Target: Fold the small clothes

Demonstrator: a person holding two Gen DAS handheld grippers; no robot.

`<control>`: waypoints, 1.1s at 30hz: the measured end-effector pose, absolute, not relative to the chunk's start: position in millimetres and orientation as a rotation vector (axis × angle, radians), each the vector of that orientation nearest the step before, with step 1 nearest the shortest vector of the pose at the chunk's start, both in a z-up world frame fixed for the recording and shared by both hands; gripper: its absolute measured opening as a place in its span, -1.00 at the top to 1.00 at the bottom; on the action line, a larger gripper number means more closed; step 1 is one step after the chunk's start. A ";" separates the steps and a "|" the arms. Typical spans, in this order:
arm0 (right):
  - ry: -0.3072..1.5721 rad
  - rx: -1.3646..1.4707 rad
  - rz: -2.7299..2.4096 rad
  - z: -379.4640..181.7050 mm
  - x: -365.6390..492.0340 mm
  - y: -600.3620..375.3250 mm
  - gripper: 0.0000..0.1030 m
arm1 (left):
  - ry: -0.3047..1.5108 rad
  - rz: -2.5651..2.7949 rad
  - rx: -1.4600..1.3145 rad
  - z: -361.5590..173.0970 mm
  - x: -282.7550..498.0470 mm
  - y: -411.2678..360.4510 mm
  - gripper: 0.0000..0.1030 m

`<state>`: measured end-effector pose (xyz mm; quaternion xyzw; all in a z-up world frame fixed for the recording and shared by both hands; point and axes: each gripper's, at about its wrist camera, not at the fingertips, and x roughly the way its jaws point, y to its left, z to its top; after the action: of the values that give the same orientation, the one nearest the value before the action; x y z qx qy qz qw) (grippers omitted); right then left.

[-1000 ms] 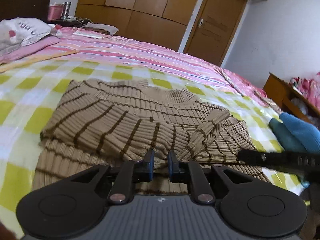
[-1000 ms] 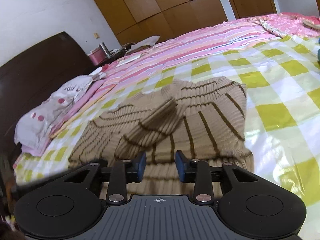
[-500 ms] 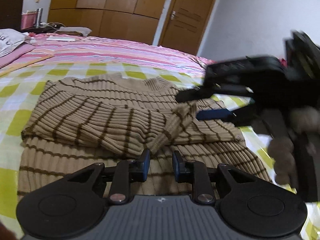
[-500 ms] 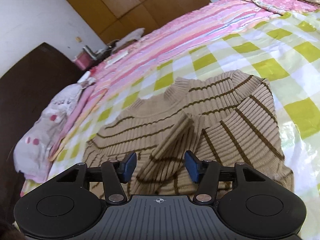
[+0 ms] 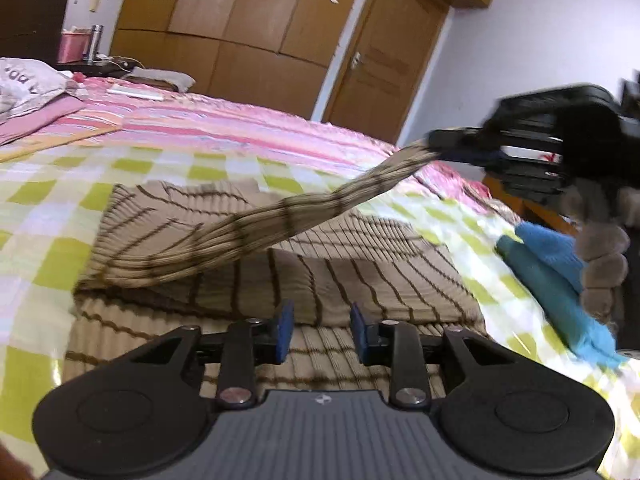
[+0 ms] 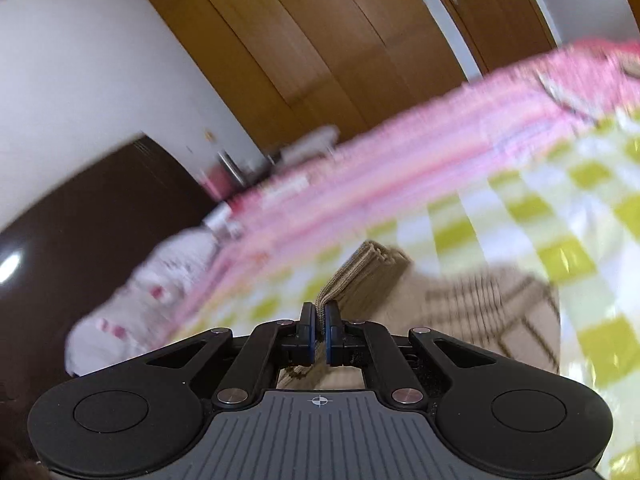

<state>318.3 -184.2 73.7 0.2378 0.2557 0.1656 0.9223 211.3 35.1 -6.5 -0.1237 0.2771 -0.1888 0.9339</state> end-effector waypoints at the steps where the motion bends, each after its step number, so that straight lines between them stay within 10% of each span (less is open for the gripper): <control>1: 0.505 0.477 0.331 72.1 313.9 -188.1 0.91 | 0.567 -0.381 -0.255 -7.3 211.6 36.0 0.25; 9: 0.749 0.433 0.172 -14.1 313.8 -213.0 0.85 | 0.616 -0.362 -0.243 -19.2 218.0 35.4 0.25; 33: 0.726 0.278 0.056 3.5 306.6 -211.9 0.75 | 0.616 -0.069 -0.379 -17.0 237.6 104.9 0.23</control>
<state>306.6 -211.9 3.5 0.1356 0.3539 0.0273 0.9250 237.6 104.9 -17.0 -0.1856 0.3011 -0.0337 0.9348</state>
